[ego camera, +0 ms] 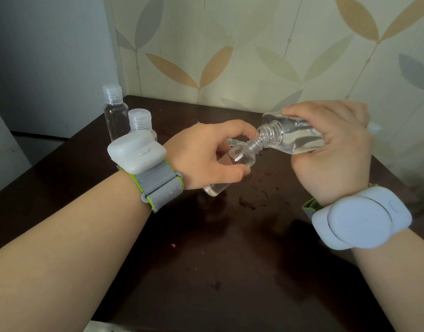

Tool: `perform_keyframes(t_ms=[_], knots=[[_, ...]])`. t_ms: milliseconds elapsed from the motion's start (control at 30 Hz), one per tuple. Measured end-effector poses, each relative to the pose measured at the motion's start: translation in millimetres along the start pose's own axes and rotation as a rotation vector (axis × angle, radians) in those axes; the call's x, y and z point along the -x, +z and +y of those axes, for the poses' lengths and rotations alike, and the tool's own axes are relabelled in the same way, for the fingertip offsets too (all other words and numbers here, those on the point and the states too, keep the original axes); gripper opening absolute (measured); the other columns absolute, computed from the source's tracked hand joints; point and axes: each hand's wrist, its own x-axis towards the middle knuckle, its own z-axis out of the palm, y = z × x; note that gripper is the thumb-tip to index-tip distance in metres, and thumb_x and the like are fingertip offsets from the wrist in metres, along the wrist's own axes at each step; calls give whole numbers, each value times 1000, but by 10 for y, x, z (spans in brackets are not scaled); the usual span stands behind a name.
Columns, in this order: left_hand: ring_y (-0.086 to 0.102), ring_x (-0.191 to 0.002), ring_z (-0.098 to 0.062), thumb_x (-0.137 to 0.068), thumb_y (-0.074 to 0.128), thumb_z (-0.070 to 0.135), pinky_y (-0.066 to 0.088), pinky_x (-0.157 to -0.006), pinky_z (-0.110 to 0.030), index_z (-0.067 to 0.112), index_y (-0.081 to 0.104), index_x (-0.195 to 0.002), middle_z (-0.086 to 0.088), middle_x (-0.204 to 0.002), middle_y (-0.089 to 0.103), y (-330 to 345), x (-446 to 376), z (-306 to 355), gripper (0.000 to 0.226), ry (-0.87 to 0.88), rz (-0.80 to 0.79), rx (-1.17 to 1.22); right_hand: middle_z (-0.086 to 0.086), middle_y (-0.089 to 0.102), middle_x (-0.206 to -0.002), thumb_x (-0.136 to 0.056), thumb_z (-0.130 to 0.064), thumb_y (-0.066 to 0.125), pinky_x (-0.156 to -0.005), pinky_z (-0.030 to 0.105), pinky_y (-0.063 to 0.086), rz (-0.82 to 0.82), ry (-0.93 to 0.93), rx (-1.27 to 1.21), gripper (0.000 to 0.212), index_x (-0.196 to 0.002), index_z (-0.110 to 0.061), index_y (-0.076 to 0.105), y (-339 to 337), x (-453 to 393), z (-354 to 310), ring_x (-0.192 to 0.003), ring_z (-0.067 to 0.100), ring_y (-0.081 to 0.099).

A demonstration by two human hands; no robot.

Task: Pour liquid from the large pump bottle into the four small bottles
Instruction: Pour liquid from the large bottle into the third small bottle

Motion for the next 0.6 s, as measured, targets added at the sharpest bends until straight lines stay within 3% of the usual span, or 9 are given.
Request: perform_keyframes(t_ms=[300, 433, 600], knots=[[47, -49, -4, -63, 58, 41, 39, -57, -14, 47, 47, -96, 2, -63, 64, 0, 2, 1, 35, -1, 5, -7, 9, 66, -90, -56, 17, 57, -85, 71, 32, 7, 19, -16, 47, -93, -10, 70, 8, -5, 16, -95, 20, 36], [46, -49, -4, -63, 57, 42, 38, -56, -15, 40, 52, -106, 7, -56, 57, 6, 1, 3, 43, -4, 14, -17, 8, 65, -90, -55, 17, 58, -85, 71, 33, 2, 23, -8, 48, -93, -10, 70, 12, 4, 18, -95, 20, 36], [46, -49, -4, -65, 60, 41, 37, -55, -12, 41, 52, -104, 7, -57, 57, 1, 2, 1, 40, -4, 11, -17, 8, 66, -90, -56, 16, 57, -86, 70, 33, 6, 18, 8, 47, -93, -11, 70, 5, 1, 11, -97, 29, 43]])
